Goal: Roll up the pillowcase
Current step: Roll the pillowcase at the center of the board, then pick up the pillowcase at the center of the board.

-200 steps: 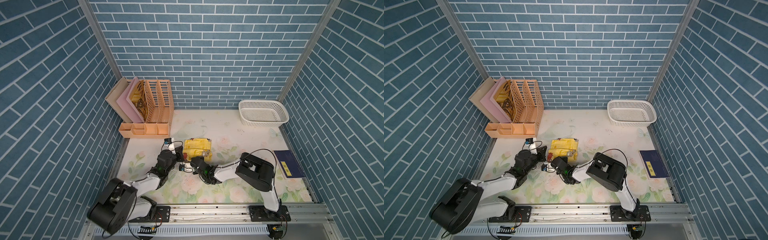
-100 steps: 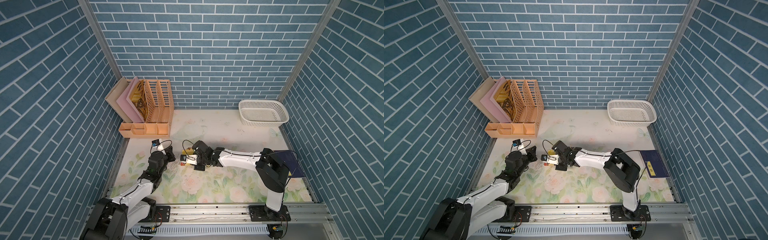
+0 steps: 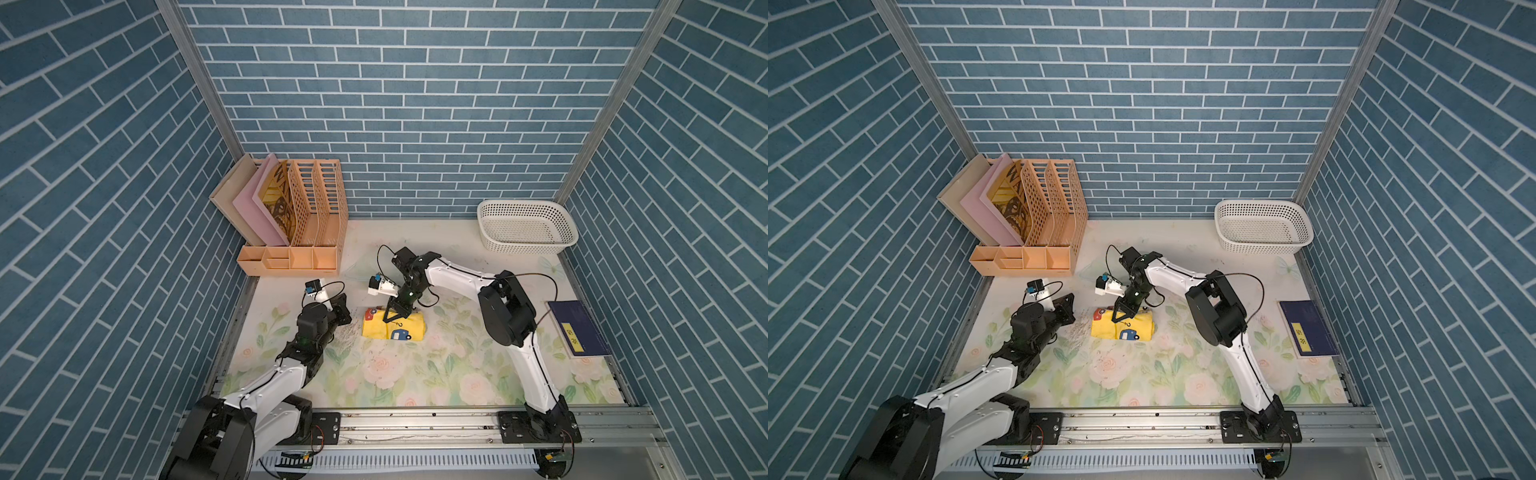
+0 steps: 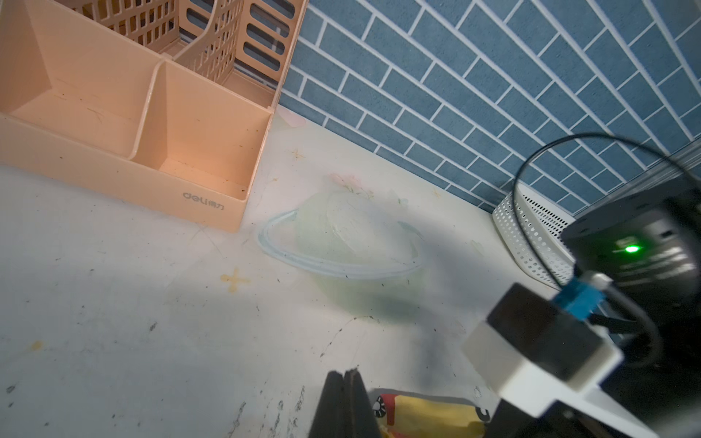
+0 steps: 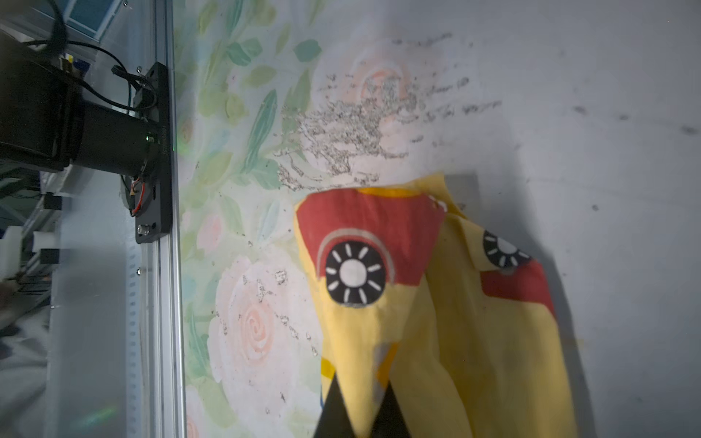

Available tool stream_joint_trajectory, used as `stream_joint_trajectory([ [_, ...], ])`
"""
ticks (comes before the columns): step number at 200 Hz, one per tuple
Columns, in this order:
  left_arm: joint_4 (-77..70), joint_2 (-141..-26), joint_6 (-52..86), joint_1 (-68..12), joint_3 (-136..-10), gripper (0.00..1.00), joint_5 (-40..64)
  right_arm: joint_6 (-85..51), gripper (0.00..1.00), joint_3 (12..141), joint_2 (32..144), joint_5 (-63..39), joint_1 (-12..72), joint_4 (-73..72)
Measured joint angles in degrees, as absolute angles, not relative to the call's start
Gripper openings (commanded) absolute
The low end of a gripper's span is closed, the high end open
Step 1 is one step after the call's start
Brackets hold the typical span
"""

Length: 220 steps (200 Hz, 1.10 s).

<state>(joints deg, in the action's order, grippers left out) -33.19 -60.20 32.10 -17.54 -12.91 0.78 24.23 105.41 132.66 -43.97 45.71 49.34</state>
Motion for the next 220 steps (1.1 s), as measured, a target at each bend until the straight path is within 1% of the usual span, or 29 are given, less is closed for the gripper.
stream_joint_trajectory([
  [14,-33.2,-60.2,32.1,-17.5,-12.9,0.00,1.1,24.3,0.00,108.6,135.1,-46.4,45.5,52.4],
  [43,-34.1,-60.8,32.1,-17.5,-12.8,0.00,2.7,24.4,0.00,117.8,139.9,-48.3,45.0,58.4],
  [48,-34.6,-61.1,32.1,-17.5,-12.8,0.00,3.3,24.4,0.02,119.0,140.6,-48.4,44.9,59.2],
  [51,-35.1,-61.4,32.0,-17.6,-12.7,0.00,3.9,24.4,0.05,119.9,141.1,-48.5,44.9,59.6],
  [60,-36.2,-62.2,31.9,-18.1,-12.7,0.00,5.2,24.4,0.16,121.0,141.9,-48.8,44.8,60.4],
  [61,-36.3,-62.3,31.9,-18.1,-12.7,0.00,5.3,24.4,0.16,121.0,142.0,-48.8,44.8,60.4],
  [64,-36.9,-62.8,31.8,-18.5,-12.7,0.00,5.7,24.2,0.21,121.2,142.1,-48.9,44.8,60.7],
  [65,-37.0,-62.9,31.7,-18.6,-12.7,0.00,5.8,24.3,0.26,121.2,142.2,-48.9,44.8,60.8],
  [66,-37.2,-63.1,31.7,-18.8,-12.7,0.00,5.9,24.4,0.35,121.3,142.2,-48.9,44.7,60.8],
  [67,-37.3,-63.2,31.7,-18.9,-12.7,0.00,6.0,24.4,0.35,121.3,142.3,-48.9,44.7,60.9],
  [70,-37.7,-63.6,31.6,-19.5,-12.7,0.00,6.3,24.1,0.45,121.3,142.3,-48.9,44.7,61.1],
  [72,-38.0,-64.0,31.4,-19.9,-12.7,0.00,6.4,24.0,0.49,121.3,142.4,-48.9,44.6,61.1],
  [77,-38.6,-64.9,31.3,-21.0,-12.8,0.00,6.8,24.2,0.66,121.3,142.5,-48.9,44.5,61.3],
  [81,-38.9,-65.6,31.2,-22.1,-12.9,0.00,6.9,24.2,0.73,121.3,142.5,-48.9,44.4,61.4],
  [87,-39.5,-66.9,31.0,-23.6,-13.0,0.00,7.2,24.1,0.76,121.3,142.5,-48.8,44.3,61.4],
  [95,-40.4,-68.9,30.9,-25.4,-13.0,0.00,7.3,23.9,0.77,121.3,142.5,-48.7,44.1,61.3],
  [108,-42.4,-72.3,31.1,-26.7,-13.0,0.00,7.4,23.7,0.81,121.3,142.5,-48.3,43.7,60.7],
  [116,-43.5,-74.6,31.3,-26.9,-13.1,0.00,7.2,23.2,0.86,121.1,142.4,-47.7,43.4,60.0],
  [125,-44.7,-77.5,31.5,-26.9,-13.4,0.00,6.9,22.0,0.94,119.9,141.8,-46.8,43.2,58.6],
  [134,-45.3,-80.2,31.7,-26.9,-14.1,0.00,6.4,21.4,0.99,117.9,140.3,-46.1,43.0,56.9],
  [148,-45.4,-84.3,31.7,-26.9,-16.2,0.00,5.7,20.4,1.00,112.9,136.0,-41.8,43.0,53.0],
  [160,-45.4,-87.1,31.6,-26.9,-18.3,0.00,5.1,19.1,1.00,105.6,129.6,-36.3,43.0,47.5],
  [175,-45.6,-89.8,31.5,-26.9,-21.1,0.00,4.1,18.2,1.00,94.0,118.8,-29.0,43.2,38.3],
  [189,-46.2,-91.5,31.5,-26.9,-22.5,0.00,3.7,18.5,1.00,80.8,106.4,-22.7,43.8,27.4],
  [200,-46.7,-92.4,31.6,-26.9,-22.7,0.00,3.4,20.4,1.00,69.5,96.5,-16.5,46.1,16.9],
  [206,-46.7,-92.7,31.6,-26.9,-22.7,0.00,3.3,22.3,1.00,63.0,91.5,-12.5,48.8,10.7],
  [220,-47.1,-93.7,31.8,-26.9,-22.7,0.00,3.2,26.5,1.00,51.6,85.7,-4.7,56.3,-1.4],
])
